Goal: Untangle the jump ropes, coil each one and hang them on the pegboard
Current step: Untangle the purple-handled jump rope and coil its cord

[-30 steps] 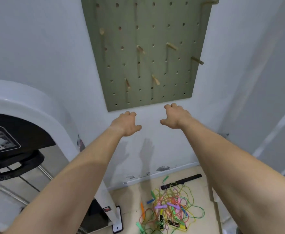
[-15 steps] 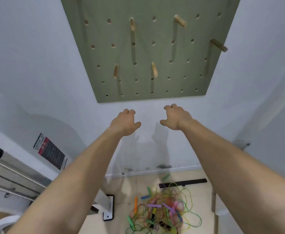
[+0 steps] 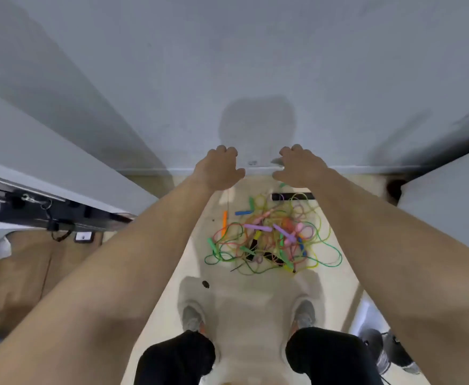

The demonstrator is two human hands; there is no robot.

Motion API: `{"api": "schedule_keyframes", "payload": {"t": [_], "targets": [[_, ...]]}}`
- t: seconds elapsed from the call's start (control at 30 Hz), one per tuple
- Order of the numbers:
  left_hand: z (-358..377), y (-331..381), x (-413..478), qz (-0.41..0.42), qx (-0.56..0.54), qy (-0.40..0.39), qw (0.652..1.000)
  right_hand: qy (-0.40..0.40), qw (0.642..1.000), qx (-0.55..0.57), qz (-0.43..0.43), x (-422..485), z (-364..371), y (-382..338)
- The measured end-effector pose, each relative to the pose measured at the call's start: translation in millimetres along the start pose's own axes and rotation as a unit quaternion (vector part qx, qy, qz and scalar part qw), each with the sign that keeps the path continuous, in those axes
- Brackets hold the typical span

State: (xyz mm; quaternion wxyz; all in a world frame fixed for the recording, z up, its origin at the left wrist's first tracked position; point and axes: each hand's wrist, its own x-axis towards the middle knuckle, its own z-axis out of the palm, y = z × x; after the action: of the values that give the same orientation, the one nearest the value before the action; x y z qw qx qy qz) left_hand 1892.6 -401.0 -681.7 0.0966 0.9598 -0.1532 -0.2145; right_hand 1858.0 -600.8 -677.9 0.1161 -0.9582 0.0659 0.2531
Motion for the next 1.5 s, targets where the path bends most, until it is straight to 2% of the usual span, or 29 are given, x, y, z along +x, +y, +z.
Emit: {"api": "schedule_keyframes", "payload": {"t": [0.23, 0.4, 0.57, 0.73, 0.87, 1.13, 1.27, 1.37, 1.5], "targets": [[203, -63, 76, -0.011, -0.015, -0.067, 0.998, -0.037, 0.998, -0.016, -0.052, 104, 207, 2], [327, -103, 113, -0.027, -0.025, -0.060, 0.998, -0.052, 0.995, -0.046, -0.077, 161, 330, 18], [414, -135, 127, -0.041, -0.026, -0.047, 0.998, -0.064, 0.992, -0.074, -0.084, 194, 421, 25], [457, -157, 105, -0.057, -0.043, -0.021, 0.997, -0.060, 0.993, -0.058, -0.084, 183, 464, 24], [482, -158, 76, -0.078, -0.055, -0.064, 0.993, -0.084, 0.992, -0.034, -0.084, 149, 485, 29], [538, -124, 58, -0.036, -0.068, -0.094, 0.993, -0.068, 0.997, -0.009, -0.027, 129, 521, 72], [553, -103, 78, 0.004, -0.076, -0.048, 0.996, -0.051, 0.999, -0.002, -0.003, 141, 540, 111], [564, -91, 104, 0.019, -0.077, 0.003, 0.997, -0.001, 1.000, 0.007, 0.026, 147, 542, 132], [586, -83, 149, 0.062, 0.024, 0.066, 0.996, 0.078, 0.993, 0.001, 0.089, 168, 561, 160]]}}
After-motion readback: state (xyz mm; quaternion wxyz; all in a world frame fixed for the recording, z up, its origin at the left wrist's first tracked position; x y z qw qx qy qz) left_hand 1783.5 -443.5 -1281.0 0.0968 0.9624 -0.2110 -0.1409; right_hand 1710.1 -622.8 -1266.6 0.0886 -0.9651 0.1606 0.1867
